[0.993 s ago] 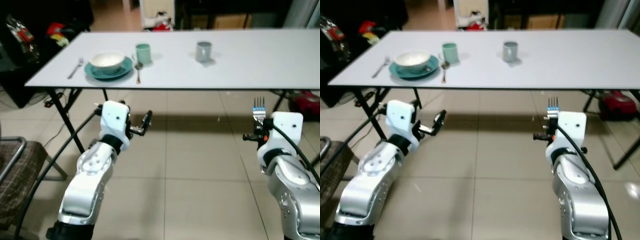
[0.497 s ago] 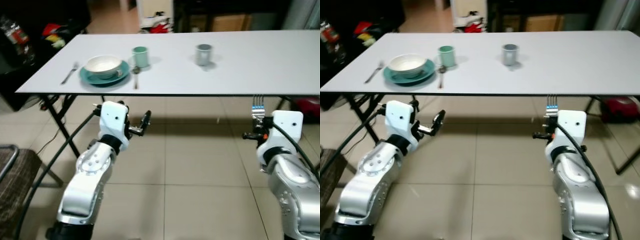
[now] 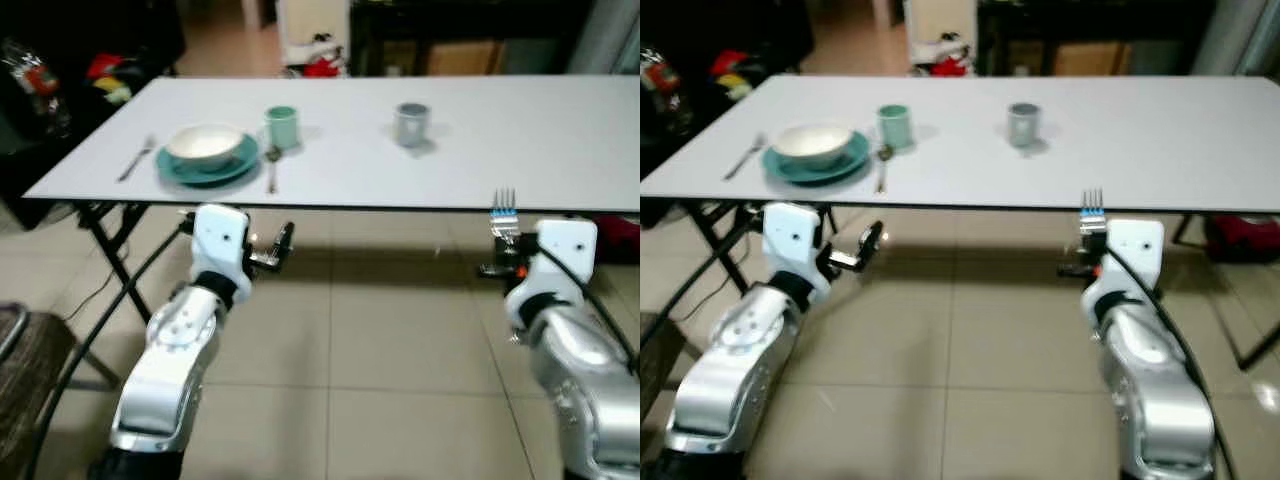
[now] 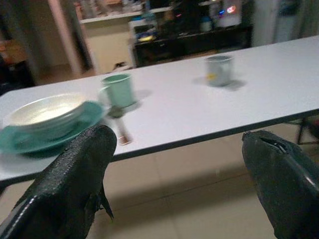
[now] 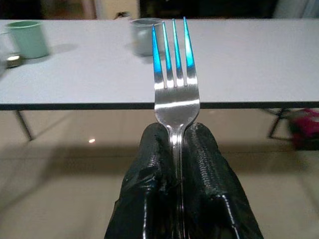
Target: Setting the table
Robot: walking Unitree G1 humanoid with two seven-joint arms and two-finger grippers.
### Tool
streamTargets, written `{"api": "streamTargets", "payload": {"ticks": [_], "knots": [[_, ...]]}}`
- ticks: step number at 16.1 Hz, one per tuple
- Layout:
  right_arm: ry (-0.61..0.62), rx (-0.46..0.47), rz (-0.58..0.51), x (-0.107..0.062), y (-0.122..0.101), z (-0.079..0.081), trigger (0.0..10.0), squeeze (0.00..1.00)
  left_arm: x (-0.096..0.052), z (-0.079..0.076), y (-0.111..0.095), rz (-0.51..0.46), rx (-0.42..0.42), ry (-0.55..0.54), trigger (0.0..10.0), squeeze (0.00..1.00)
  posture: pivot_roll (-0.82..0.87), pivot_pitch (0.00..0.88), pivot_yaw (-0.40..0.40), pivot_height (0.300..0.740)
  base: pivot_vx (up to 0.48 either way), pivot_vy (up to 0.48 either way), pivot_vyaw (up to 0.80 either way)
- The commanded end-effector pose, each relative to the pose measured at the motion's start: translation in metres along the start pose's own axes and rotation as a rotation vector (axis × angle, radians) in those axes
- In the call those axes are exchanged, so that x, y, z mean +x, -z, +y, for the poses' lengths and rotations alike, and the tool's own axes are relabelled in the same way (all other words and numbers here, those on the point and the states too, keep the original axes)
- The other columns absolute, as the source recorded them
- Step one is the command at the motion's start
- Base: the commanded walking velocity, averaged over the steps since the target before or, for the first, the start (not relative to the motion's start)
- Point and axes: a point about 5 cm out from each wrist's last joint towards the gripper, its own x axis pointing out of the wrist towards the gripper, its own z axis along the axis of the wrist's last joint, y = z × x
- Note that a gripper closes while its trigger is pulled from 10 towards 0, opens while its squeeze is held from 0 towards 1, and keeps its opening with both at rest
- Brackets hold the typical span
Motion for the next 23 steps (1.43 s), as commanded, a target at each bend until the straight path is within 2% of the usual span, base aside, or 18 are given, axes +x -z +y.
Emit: {"api": "streamTargets", "payload": {"ticks": [1,6,10,14,16,23], "knots": [[-0.024,0.000,-0.004,0.000,-0.003,0.002,10.0,0.00,0.000,0.002,-0.002,-0.005,0.005,-0.005,10.0,0.00,0.03,0.000,0.040,0.740,0.322,0.000,0.00],[-0.032,-0.004,0.018,-0.001,0.001,0.001,10.0,0.00,0.000,0.000,-0.001,-0.005,0.004,0.006,10.0,0.00,0.04,0.000,0.034,0.740,0.326,0.000,0.00],[-0.039,-0.001,0.024,-0.001,0.002,0.002,10.0,0.00,-0.001,-0.001,-0.001,-0.005,0.003,0.009,10.0,0.00,0.04,0.000,0.029,0.740,0.334,0.000,-0.71],[-0.054,-0.044,0.012,-0.001,0.002,0.003,10.0,0.00,-0.003,-0.001,0.000,-0.001,0.004,0.011,10.0,0.00,0.05,0.000,0.028,0.740,0.339,0.000,0.00],[-0.104,-0.088,0.029,-0.002,0.009,0.010,10.0,0.00,-0.004,-0.001,0.001,0.002,0.002,0.006,10.0,0.00,0.05,0.000,0.023,0.740,0.339,0.000,0.00],[-0.165,-0.072,0.053,-0.002,0.013,0.016,10.0,0.00,-0.007,-0.001,0.002,0.004,-0.001,0.000,10.0,0.00,0.06,0.000,0.015,0.740,0.339,0.000,0.00]]}}
